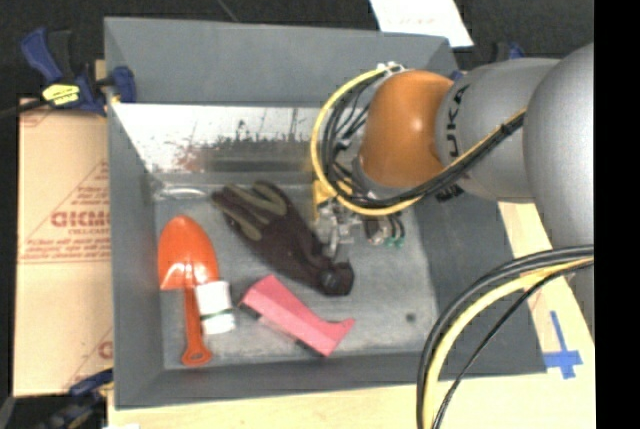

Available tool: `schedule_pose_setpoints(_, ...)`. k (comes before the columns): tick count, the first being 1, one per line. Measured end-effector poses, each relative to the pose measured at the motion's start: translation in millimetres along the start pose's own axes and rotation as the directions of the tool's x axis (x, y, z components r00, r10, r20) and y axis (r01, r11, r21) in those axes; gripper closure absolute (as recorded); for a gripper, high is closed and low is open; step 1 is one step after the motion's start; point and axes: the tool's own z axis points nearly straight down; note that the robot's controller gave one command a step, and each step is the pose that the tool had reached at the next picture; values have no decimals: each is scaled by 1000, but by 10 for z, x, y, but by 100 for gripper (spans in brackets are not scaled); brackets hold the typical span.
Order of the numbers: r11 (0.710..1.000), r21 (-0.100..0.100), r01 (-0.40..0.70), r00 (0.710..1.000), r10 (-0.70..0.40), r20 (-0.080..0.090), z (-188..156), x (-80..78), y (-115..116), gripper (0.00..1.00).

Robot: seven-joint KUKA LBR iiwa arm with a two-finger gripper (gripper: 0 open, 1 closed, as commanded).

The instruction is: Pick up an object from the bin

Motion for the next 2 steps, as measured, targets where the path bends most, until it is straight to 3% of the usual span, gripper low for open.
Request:
schedule_pose_setpoints(1,999,1,54,998,-54,19,-321,-91,148,100)
schedule_pose_setpoints(2,1000,0,-14,1000,14,9,-371,-76,190,100)
